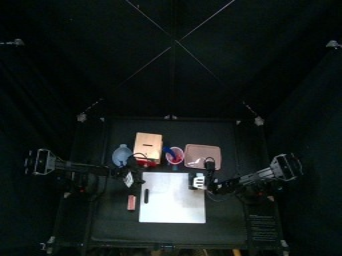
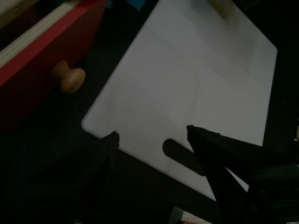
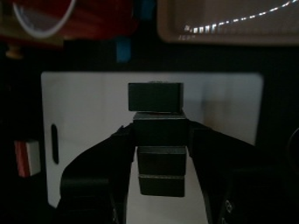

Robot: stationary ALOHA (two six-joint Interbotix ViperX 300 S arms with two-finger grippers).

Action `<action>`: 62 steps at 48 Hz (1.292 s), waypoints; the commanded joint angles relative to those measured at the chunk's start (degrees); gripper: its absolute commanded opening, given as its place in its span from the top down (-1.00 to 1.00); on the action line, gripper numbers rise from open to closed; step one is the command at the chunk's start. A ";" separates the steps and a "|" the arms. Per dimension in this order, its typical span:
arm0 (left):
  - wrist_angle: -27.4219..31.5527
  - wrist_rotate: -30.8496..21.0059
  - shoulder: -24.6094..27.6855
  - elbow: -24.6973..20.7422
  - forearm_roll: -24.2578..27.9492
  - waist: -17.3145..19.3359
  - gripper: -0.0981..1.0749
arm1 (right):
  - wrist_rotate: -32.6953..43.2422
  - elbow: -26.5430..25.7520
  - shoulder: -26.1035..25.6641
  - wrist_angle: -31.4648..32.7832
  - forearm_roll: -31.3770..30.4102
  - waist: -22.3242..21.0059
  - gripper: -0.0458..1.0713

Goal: Place sushi roll on plate

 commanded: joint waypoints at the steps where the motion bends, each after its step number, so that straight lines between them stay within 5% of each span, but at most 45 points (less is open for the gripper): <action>1: -0.44 -0.09 -1.85 -0.44 -0.70 0.18 -0.82 | -0.18 0.79 -2.55 -2.72 -2.81 -3.69 -0.40; 25: -0.44 0.09 -6.15 1.14 -2.46 0.88 -0.82 | -0.09 6.77 -1.93 -20.65 -21.71 -30.85 -0.40; 42: -0.35 0.00 -6.24 1.14 -2.46 0.88 -0.82 | 0.00 8.53 -1.76 -22.76 -24.35 -33.57 -0.42; 62: -0.35 -0.09 -6.33 1.14 -2.46 0.79 -0.82 | 0.09 8.61 -2.46 -22.24 -24.08 -33.66 -0.85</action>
